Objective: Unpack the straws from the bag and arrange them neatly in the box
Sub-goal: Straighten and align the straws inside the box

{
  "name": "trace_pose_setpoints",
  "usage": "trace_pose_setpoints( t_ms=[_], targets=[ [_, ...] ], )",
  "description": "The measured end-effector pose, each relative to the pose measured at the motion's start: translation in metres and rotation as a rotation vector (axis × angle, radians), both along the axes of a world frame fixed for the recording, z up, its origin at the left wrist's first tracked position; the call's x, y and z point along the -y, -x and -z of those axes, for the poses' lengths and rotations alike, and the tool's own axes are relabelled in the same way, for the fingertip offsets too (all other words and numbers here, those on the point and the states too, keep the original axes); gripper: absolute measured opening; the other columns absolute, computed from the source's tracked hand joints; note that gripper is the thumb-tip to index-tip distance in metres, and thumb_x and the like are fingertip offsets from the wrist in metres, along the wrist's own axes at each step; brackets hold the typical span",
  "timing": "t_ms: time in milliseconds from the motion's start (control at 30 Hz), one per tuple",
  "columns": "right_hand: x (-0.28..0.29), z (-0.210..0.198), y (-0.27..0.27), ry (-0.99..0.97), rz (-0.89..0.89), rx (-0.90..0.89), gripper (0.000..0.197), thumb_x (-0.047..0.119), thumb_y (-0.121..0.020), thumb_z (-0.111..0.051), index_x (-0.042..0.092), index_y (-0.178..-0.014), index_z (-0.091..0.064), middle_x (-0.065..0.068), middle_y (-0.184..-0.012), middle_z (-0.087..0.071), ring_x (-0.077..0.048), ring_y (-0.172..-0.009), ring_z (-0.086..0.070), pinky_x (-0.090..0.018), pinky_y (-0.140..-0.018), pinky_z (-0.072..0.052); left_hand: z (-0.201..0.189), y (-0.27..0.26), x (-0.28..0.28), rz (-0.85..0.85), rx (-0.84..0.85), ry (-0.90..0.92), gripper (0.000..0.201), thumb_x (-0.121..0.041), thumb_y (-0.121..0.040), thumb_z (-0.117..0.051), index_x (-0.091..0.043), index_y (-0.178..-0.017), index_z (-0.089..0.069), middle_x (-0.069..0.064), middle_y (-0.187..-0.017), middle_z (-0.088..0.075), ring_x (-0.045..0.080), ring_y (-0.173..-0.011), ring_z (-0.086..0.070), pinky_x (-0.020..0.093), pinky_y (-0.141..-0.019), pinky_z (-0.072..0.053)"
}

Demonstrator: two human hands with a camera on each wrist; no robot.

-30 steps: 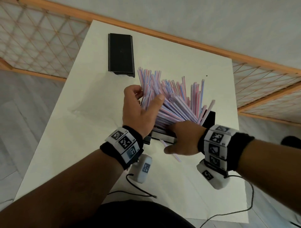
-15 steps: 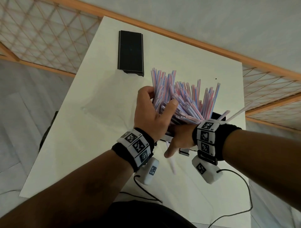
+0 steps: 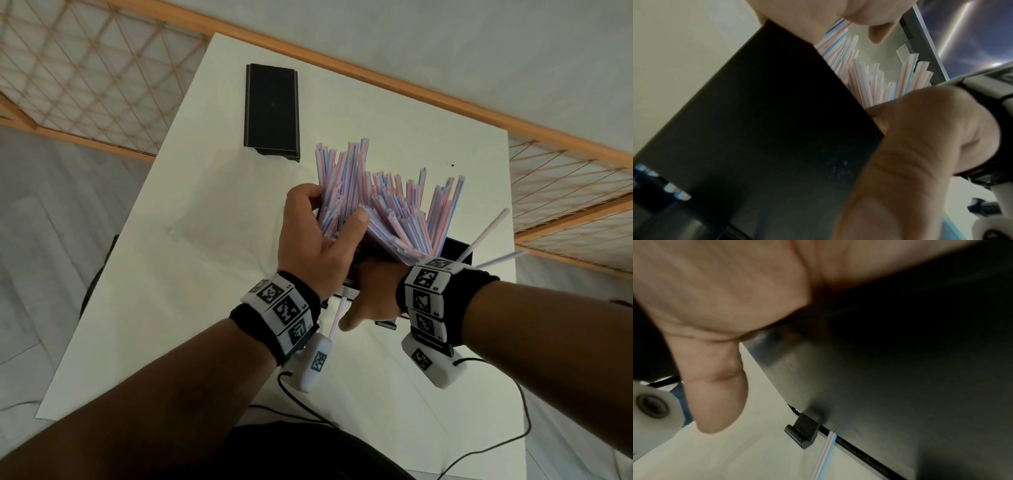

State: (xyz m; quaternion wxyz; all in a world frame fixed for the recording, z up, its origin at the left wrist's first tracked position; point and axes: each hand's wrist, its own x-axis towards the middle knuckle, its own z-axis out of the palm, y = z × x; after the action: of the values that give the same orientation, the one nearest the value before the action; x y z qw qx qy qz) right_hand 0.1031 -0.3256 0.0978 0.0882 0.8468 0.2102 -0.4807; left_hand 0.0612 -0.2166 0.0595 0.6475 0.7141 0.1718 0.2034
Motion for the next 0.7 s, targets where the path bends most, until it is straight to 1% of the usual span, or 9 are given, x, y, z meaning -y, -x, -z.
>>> trace_pose_setpoints(
  t_ms=[100,133,233,300,333,400,467,600,700],
  targets=[
    [-0.0011,0.0003,0.0004,0.009,0.03,-0.003,0.056,0.056,-0.07,-0.08,0.014,-0.104,-0.063,-0.001,-0.103,-0.068,-0.022,-0.092,-0.061,-0.033,-0.085,-0.05,0.0014,0.0002,-0.0003,0.0,0.005,-0.019,0.061,-0.055,-0.08,-0.064,-0.009,-0.117,-0.05,0.006,-0.111,-0.061,0.006,-0.096,-0.064,0.009,-0.076,-0.048],
    [-0.0009,0.0006,0.0004,0.018,0.037,-0.003,0.056,0.056,-0.07,-0.08,0.013,-0.103,-0.064,-0.002,-0.102,-0.069,-0.022,-0.09,-0.062,-0.033,-0.083,-0.05,0.0016,0.0002,-0.0006,-0.001,0.006,-0.024,0.061,-0.055,-0.08,-0.064,-0.009,-0.117,-0.05,0.007,-0.111,-0.061,0.008,-0.097,-0.064,0.009,-0.076,-0.048],
    [-0.0003,0.0002,0.0003,0.019,0.074,-0.012,0.067,0.059,-0.067,-0.08,0.012,-0.112,-0.065,-0.002,-0.108,-0.07,-0.024,-0.1,-0.063,-0.035,-0.089,-0.05,0.0029,0.0002,-0.0014,-0.003,0.006,-0.042,0.062,-0.056,-0.08,-0.063,-0.008,-0.117,-0.05,0.007,-0.111,-0.062,0.015,-0.099,-0.065,0.016,-0.079,-0.051],
    [0.0004,0.0003,-0.0001,0.012,0.099,-0.02,0.061,0.058,-0.068,-0.08,0.014,-0.105,-0.06,0.002,-0.098,-0.066,-0.023,-0.095,-0.059,-0.033,-0.084,-0.045,0.0035,0.0003,-0.0016,-0.004,0.003,-0.048,0.062,-0.056,-0.08,-0.063,-0.008,-0.116,-0.051,0.007,-0.11,-0.062,0.016,-0.099,-0.065,0.02,-0.081,-0.052],
    [0.0007,0.0003,-0.0001,0.011,0.106,-0.027,0.059,0.057,-0.069,-0.08,0.016,-0.107,-0.06,0.003,-0.096,-0.064,-0.023,-0.093,-0.057,-0.032,-0.083,-0.043,0.0035,0.0001,-0.0017,-0.006,0.002,-0.05,0.061,-0.056,-0.08,-0.063,-0.008,-0.116,-0.051,0.007,-0.11,-0.062,0.016,-0.099,-0.064,0.019,-0.081,-0.051],
    [0.0006,0.0007,-0.0002,0.008,0.118,-0.039,0.067,0.056,-0.07,-0.08,0.014,-0.119,-0.062,0.0,-0.106,-0.065,-0.024,-0.099,-0.058,-0.032,-0.086,-0.045,0.0037,-0.0002,-0.0018,-0.008,0.004,-0.047,0.061,-0.056,-0.081,-0.063,-0.008,-0.116,-0.051,0.007,-0.111,-0.062,0.015,-0.099,-0.063,0.015,-0.081,-0.049],
    [0.0001,0.0013,0.0001,0.001,0.123,-0.032,0.072,0.055,-0.07,-0.081,0.013,-0.125,-0.061,-0.004,-0.116,-0.066,-0.025,-0.106,-0.059,-0.034,-0.091,-0.046,0.0041,-0.0002,-0.0017,-0.007,0.007,-0.041,0.061,-0.056,-0.081,-0.063,-0.008,-0.116,-0.051,0.008,-0.111,-0.062,0.016,-0.1,-0.064,0.017,-0.082,-0.05],
    [-0.0001,0.0045,0.0006,-0.011,0.093,-0.004,0.07,0.055,-0.067,-0.082,0.015,-0.121,-0.064,0.0,-0.109,-0.067,-0.023,-0.101,-0.059,-0.034,-0.094,-0.047,0.0047,0.0001,-0.0016,-0.003,0.003,-0.039,0.059,-0.056,-0.081,-0.064,-0.009,-0.115,-0.051,0.007,-0.11,-0.062,0.017,-0.099,-0.064,0.021,-0.082,-0.052],
    [-0.0007,0.009,0.0016,-0.031,0.068,0.026,0.075,0.06,-0.063,-0.079,0.02,-0.125,-0.064,0.0,-0.117,-0.068,-0.024,-0.109,-0.061,-0.041,-0.1,-0.048,0.0044,0.0003,-0.0016,0.002,0.002,-0.041,0.057,-0.056,-0.081,-0.064,-0.013,-0.114,-0.05,0.006,-0.11,-0.061,0.016,-0.099,-0.064,0.02,-0.081,-0.052]
  ],
)
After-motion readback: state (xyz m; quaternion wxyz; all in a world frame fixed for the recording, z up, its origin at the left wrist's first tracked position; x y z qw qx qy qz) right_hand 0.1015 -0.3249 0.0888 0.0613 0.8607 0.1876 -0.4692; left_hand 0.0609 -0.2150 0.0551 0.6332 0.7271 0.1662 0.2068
